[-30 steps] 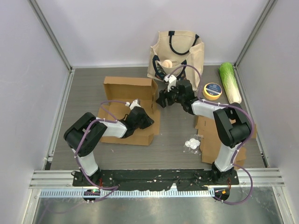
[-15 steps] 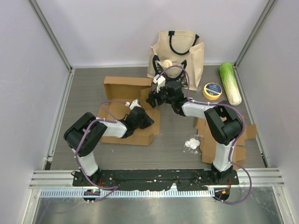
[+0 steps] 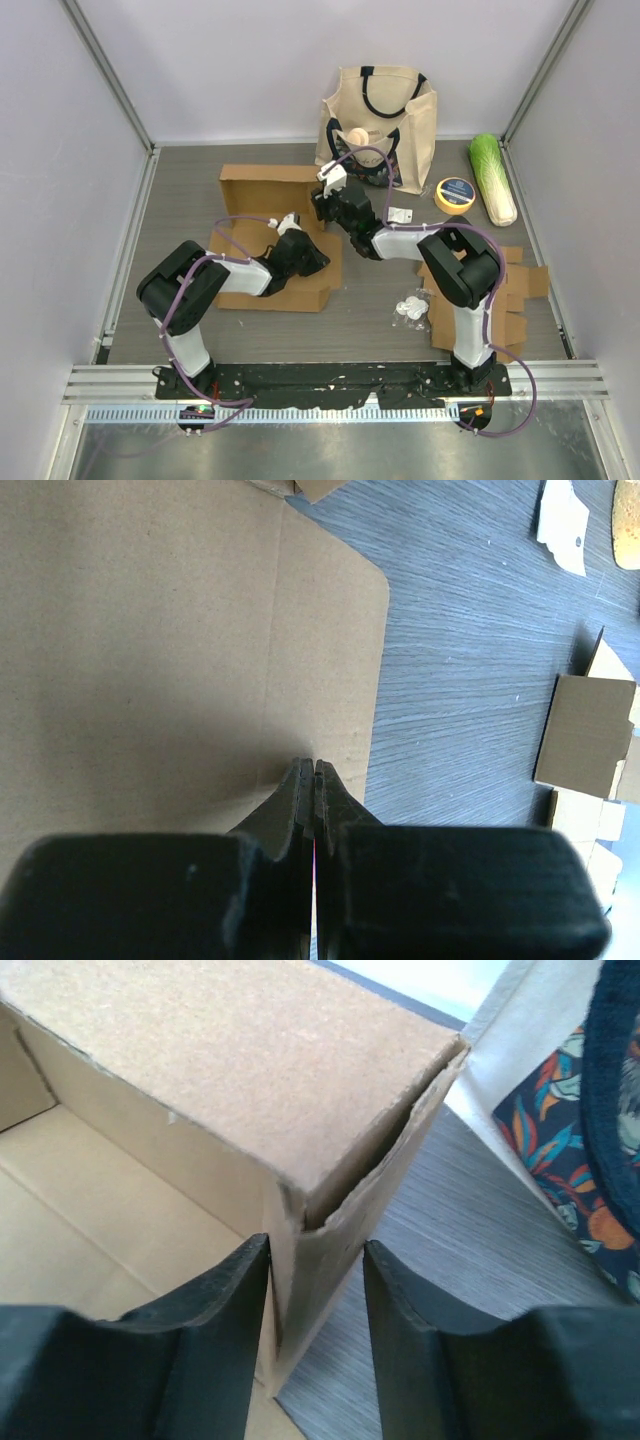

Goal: Fold the paper box

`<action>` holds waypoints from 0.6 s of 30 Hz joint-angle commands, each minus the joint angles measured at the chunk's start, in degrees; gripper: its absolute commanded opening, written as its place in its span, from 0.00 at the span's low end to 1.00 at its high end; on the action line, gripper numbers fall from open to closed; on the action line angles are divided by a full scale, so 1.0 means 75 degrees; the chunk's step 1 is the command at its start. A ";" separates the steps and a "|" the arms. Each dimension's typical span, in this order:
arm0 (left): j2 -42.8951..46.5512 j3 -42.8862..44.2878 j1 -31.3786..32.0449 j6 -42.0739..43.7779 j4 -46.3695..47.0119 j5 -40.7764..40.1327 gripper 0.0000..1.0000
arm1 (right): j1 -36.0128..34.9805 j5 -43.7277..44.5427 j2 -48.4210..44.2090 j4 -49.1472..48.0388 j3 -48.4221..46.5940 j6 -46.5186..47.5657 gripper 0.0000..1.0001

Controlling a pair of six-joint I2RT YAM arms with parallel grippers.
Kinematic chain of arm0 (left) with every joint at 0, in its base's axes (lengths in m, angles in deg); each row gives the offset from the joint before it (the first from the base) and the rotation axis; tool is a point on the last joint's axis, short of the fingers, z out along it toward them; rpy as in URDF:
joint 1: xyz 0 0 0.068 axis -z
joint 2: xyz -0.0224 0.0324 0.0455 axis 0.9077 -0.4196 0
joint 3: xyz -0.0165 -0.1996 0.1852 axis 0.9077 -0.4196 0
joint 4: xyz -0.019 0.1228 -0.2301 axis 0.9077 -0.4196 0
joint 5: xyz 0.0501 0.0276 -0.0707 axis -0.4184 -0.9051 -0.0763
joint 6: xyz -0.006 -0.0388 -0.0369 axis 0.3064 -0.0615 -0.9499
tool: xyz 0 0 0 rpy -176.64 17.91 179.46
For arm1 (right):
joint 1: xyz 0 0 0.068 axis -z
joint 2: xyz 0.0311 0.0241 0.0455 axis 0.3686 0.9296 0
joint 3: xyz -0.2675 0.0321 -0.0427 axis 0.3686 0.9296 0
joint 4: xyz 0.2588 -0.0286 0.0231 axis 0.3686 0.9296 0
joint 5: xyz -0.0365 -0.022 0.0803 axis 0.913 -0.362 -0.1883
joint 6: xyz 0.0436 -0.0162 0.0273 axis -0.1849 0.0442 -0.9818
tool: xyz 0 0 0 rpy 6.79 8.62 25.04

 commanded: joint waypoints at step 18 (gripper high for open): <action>0.6089 -0.2002 0.0253 0.2546 -0.2143 -0.2432 0.46 | -0.0588 0.1868 -0.0680 -0.1355 0.1002 0.0559 0.01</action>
